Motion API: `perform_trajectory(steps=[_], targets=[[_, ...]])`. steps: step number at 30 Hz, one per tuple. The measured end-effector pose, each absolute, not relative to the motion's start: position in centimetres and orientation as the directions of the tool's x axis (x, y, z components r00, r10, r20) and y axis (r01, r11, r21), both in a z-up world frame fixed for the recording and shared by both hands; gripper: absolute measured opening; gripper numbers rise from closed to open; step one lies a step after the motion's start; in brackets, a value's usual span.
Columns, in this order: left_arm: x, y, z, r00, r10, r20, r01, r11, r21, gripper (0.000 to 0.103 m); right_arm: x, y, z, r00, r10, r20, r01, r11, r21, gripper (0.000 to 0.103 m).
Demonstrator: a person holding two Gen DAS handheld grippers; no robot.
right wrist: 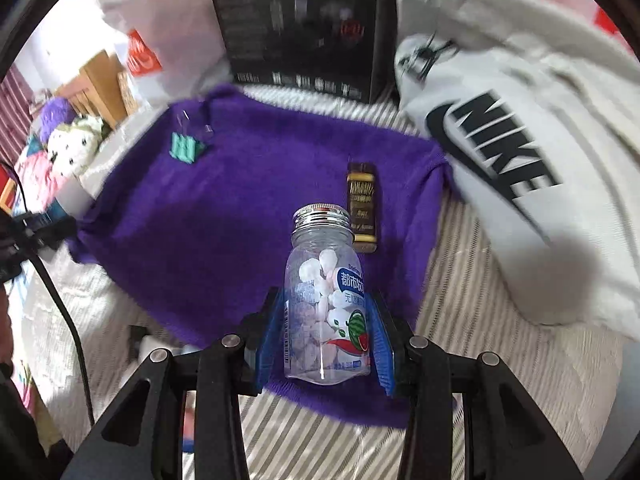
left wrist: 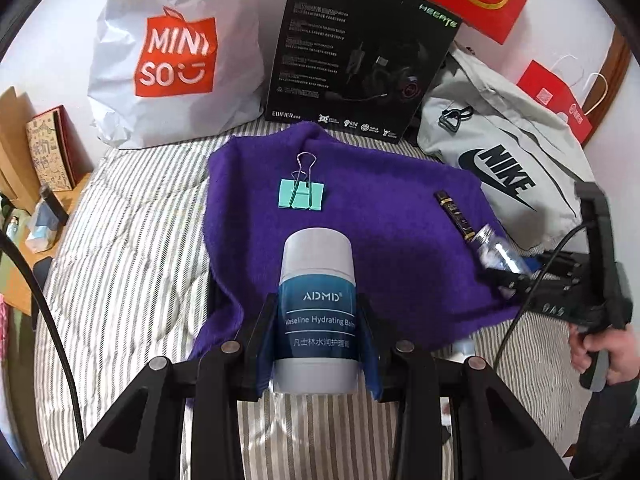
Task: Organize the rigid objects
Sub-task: 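Set the stick beside the clip with the left tool while the right tool sets the jar beside the bottle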
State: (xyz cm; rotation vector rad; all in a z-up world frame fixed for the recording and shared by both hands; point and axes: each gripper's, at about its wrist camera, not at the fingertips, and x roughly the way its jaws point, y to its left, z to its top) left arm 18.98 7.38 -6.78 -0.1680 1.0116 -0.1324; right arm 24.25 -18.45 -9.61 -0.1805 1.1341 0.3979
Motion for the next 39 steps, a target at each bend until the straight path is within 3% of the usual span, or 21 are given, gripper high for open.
perform_trajectory(steps=[6,18,27,39], targets=[[20.7,7.5,-7.8,0.509,-0.187,-0.84,0.033,0.98,-0.198,0.034,25.1,-18.0,-12.5,0.312,0.203,-0.928,-0.403,0.913,0.064,0.041],[21.8,7.9,-8.6,0.517,-0.193,-0.834,-0.002,0.974,-0.227,0.034,24.8,-17.2,-12.7,0.336,0.164,-0.928,-0.431,0.902,0.004,0.042],[24.6,6.8,-10.2,0.504,-0.162,-0.849,-0.012,0.981,-0.195,0.034,23.8,-18.8,-10.6,0.355,0.228,-0.907,-0.405,0.912,0.071,0.05],[26.6,4.5,-12.1,0.489,-0.03,-0.872,0.01,1.0,-0.028,0.034,19.5,-21.9,-7.3,0.428,0.288,-0.857,-0.333,0.932,0.147,0.051]])
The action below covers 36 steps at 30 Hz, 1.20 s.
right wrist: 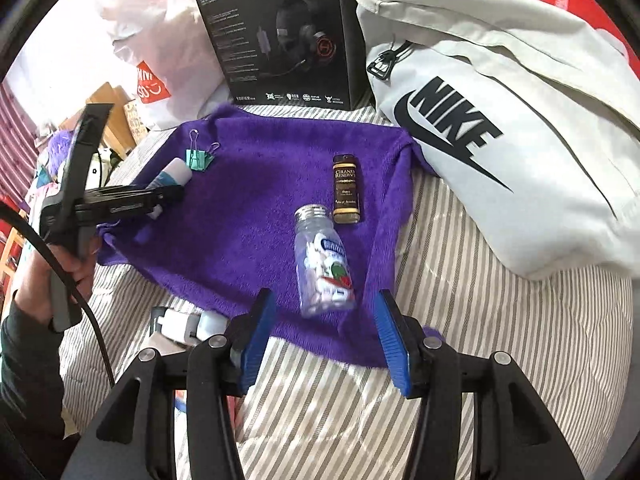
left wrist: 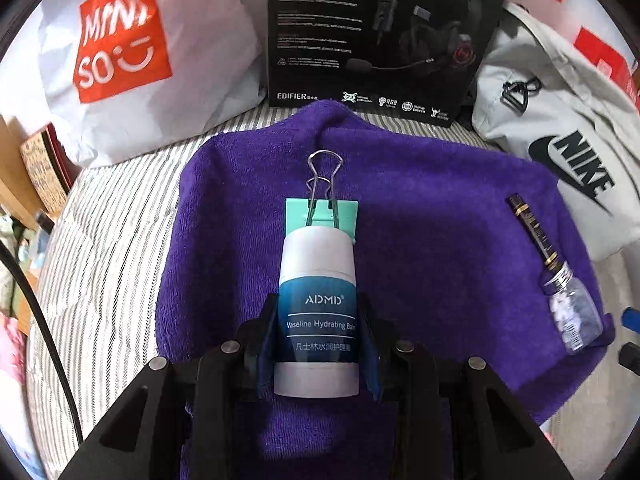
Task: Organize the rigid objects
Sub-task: 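Set the stick beside the clip with the left tool while the right tool sets the jar beside the bottle, then grasp the black rectangular case with the left tool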
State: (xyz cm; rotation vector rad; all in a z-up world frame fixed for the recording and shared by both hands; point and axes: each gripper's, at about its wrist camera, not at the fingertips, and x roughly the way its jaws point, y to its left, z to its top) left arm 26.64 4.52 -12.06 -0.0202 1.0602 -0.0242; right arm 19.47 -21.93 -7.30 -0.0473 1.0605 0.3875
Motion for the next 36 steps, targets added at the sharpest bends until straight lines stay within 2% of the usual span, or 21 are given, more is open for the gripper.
perform_trajectory(steps=[9,12,14,21,26,36], targets=[[26.2,3.9,-11.6,0.479,-0.002,-0.878,0.014,1.0,0.005,0.036,17.7,-22.3,-7.5,0.414,0.308,-0.856,-0.327,0.929,0.176,0.051],[25.9,3.9,-11.6,0.464,-0.017,-0.886,0.01,1.0,-0.014,0.045,17.3,-22.5,-7.6,0.407,0.311,-0.859,-0.321,0.929,0.184,0.051],[25.3,3.8,-11.6,0.451,-0.025,-0.892,0.018,1.0,-0.019,0.059,16.9,-22.6,-7.6,0.409,0.31,-0.859,-0.319,0.93,0.184,0.051],[21.3,4.6,-9.9,0.48,-0.004,-0.877,-0.018,1.0,-0.014,0.059,15.0,-23.0,-6.5,0.429,0.316,-0.846,-0.314,0.931,0.188,0.051],[15.9,4.4,-7.2,0.524,-0.076,-0.849,0.009,0.996,-0.084,0.059,13.1,-23.5,-6.0,0.434,0.312,-0.845,-0.293,0.936,0.195,0.051],[9.8,0.4,-10.3,0.424,-0.18,-0.888,0.088,0.984,-0.157,0.06,9.0,-23.9,-5.8,0.433,0.316,-0.844,-0.277,0.938,0.208,0.052]])
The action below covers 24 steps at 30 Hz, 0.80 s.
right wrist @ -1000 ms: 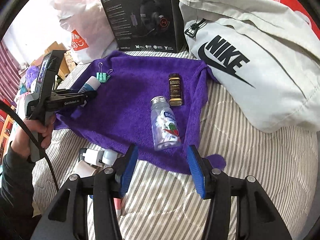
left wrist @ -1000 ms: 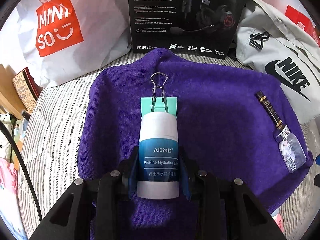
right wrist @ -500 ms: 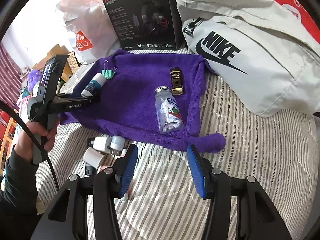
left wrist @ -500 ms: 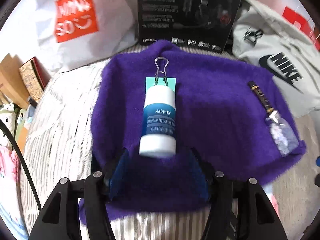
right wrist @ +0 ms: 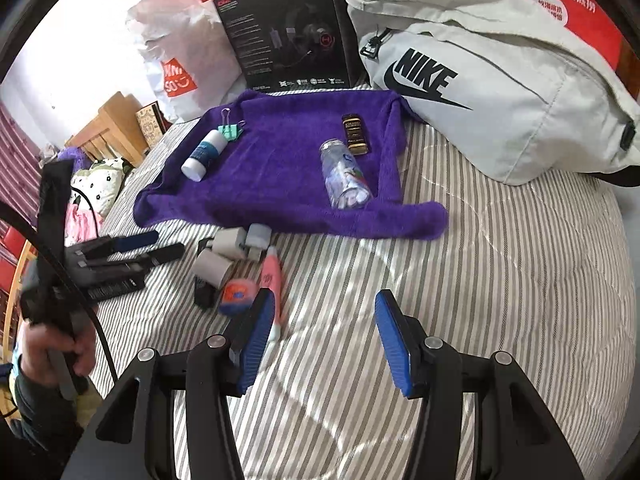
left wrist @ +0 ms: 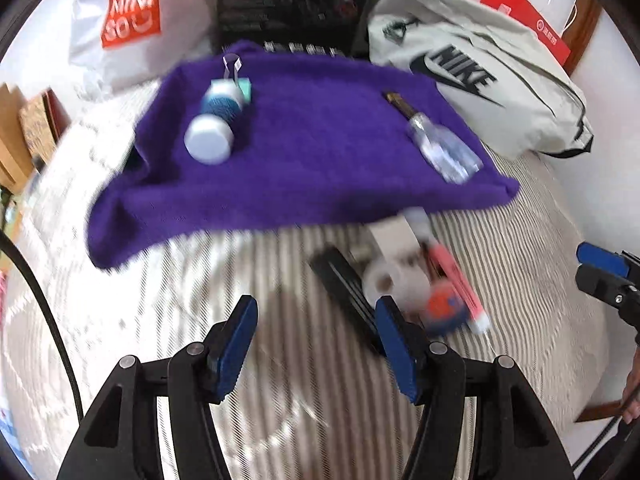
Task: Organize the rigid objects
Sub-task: 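Grasp the black rectangular case with the left tool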
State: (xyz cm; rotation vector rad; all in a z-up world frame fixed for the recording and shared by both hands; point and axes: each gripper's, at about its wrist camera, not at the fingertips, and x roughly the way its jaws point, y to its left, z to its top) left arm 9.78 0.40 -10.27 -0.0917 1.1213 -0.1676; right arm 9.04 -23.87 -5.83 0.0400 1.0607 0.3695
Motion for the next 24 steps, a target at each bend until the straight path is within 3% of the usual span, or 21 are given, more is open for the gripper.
perform_trajectory(steps=[3,8,18,24], targets=[[9.3,-0.5,-11.2,0.397,-0.183,-0.9,0.104,0.983,-0.154,0.06,7.8,-24.1,-5.2,0.452,0.308,-0.837,-0.281,0.94,0.194,0.059],[10.1,-2.0,-11.8,0.387,-0.174,-0.906,0.101,0.984,-0.146,0.06,6.6,-24.5,-4.8,0.465,0.311,-0.829,-0.265,0.942,0.205,0.059],[10.6,-1.4,-12.2,0.407,-0.055,-0.912,0.101,0.995,-0.014,0.061,6.3,-23.7,-5.7,0.435,0.314,-0.844,-0.289,0.936,0.199,0.059],[11.5,-0.2,-12.4,0.421,-0.056,-0.905,0.085,0.996,-0.022,0.061,6.7,-23.4,-7.0,0.409,0.326,-0.852,-0.299,0.93,0.212,0.059]])
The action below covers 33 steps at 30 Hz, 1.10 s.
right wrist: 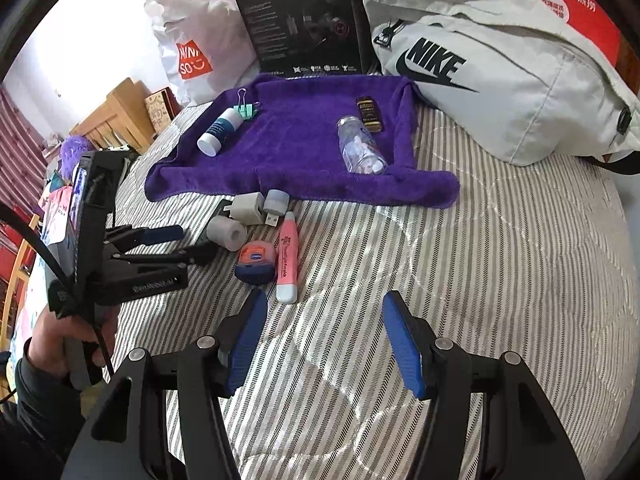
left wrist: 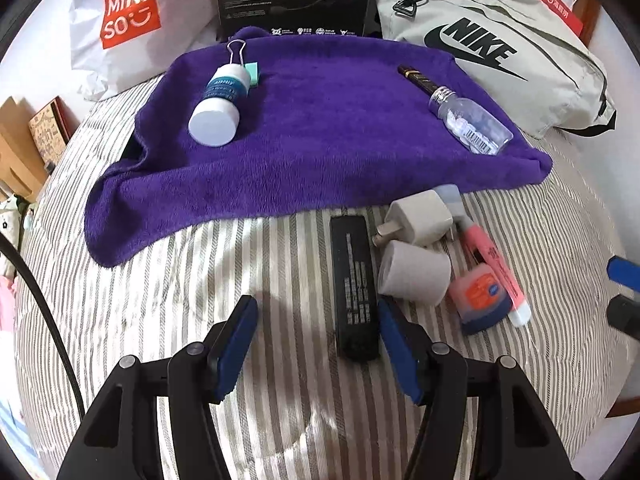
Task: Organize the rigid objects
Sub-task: 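Grasp the black rectangular case with the left tool, then lift the black case with the left tool while the right tool grasps the pink highlighter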
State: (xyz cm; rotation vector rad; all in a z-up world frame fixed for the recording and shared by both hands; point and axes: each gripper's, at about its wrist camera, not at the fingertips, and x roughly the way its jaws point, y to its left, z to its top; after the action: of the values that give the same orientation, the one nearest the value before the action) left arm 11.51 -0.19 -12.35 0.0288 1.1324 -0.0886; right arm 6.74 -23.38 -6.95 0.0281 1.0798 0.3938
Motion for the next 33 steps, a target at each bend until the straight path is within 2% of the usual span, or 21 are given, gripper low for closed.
perform_trajectory(steps=[3,6,8,10,13,17,24,32,33], targets=[[12.4,-1.0,-12.6,0.426,-0.039,-0.904,0.117,0.993,0.013,0.06,7.1,-23.2,-7.6,0.396,0.332,-0.856,-0.3,0.928,0.221,0.059],[12.8,-1.0,-12.6,0.438,-0.048,-0.897,0.129,0.992,0.01,0.05,7.4,-23.1,-8.3,0.387,0.337,-0.858,-0.302,0.926,0.228,0.059],[12.7,-1.2,-12.6,0.448,-0.055,-0.892,0.147,0.989,0.012,0.033,7.7,-22.9,-8.8,0.383,0.34,-0.859,-0.296,0.926,0.234,0.059],[12.6,-1.2,-12.5,0.448,-0.065,-0.892,0.16,0.987,0.009,0.021,8.2,-22.6,-9.3,0.38,0.341,-0.86,-0.291,0.926,0.239,0.058],[12.5,-0.5,-12.5,0.444,-0.086,-0.892,0.153,0.988,-0.019,0.021,9.2,-21.7,-10.0,0.376,0.35,-0.858,-0.291,0.924,0.249,0.05],[11.6,0.4,-12.5,0.441,-0.101,-0.892,0.146,0.988,-0.04,0.021,10.2,-19.7,-10.7,0.365,0.354,-0.861,-0.319,0.916,0.241,0.031],[10.9,1.8,-12.5,0.433,-0.151,-0.889,0.133,0.986,-0.102,0.021,11.4,-17.2,-11.9,0.327,0.325,-0.887,-0.36,0.911,0.201,0.03],[10.6,1.8,-12.3,0.441,-0.15,-0.885,0.136,0.986,-0.099,0.022,11.6,-15.3,-12.9,0.335,0.235,-0.912,-0.382,0.919,0.097,0.03],[10.5,1.8,-12.3,0.442,-0.151,-0.884,0.136,0.986,-0.1,0.022,11.6,-15.1,-12.9,0.345,0.222,-0.912,-0.387,0.919,0.077,0.028]])
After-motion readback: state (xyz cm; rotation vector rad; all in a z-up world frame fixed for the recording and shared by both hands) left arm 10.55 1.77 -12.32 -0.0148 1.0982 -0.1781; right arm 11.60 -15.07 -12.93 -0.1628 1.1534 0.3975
